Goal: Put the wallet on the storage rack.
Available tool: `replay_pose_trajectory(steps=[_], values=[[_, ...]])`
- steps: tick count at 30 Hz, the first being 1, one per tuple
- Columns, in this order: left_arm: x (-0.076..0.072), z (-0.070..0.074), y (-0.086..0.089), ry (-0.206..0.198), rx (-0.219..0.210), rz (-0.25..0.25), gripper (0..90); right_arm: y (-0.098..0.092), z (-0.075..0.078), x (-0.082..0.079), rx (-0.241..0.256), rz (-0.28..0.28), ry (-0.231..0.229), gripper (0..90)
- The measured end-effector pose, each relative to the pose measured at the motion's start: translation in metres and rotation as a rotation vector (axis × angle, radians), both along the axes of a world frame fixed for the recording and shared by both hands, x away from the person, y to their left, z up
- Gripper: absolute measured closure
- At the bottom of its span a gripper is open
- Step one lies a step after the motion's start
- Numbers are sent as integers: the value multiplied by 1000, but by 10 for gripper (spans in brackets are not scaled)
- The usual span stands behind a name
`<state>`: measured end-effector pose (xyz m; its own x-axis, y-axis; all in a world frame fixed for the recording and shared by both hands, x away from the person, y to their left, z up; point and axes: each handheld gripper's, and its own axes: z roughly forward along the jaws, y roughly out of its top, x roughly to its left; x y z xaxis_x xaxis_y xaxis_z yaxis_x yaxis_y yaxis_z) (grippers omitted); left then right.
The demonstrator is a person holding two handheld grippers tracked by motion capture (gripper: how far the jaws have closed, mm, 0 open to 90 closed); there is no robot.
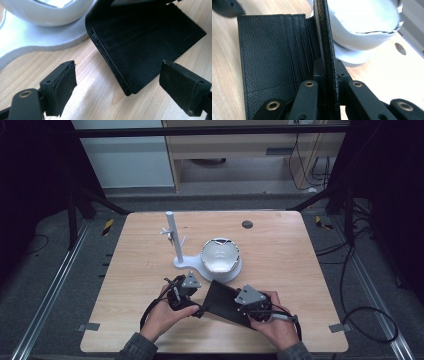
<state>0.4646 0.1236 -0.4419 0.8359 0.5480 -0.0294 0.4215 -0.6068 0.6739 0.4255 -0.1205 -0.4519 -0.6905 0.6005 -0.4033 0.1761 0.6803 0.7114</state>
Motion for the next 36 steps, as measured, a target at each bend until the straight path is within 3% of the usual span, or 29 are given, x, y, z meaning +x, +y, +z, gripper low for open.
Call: replay_pose_trajectory(steps=[6, 14, 20, 36], values=[[5, 12, -5, -12, 14, -14, 120, -14, 7, 1, 118, -17, -14, 836], [11, 17, -11, -20, 10, -18, 113, -23, 10, 1, 209, -19, -18, 836], [12, 17, -11, -14, 7, -23, 105, -24, 11, 1, 237, -12, -24, 836], [15, 13, -15, 4, 12, -53, 106, -24, 13, 0, 258, -3, -31, 835]])
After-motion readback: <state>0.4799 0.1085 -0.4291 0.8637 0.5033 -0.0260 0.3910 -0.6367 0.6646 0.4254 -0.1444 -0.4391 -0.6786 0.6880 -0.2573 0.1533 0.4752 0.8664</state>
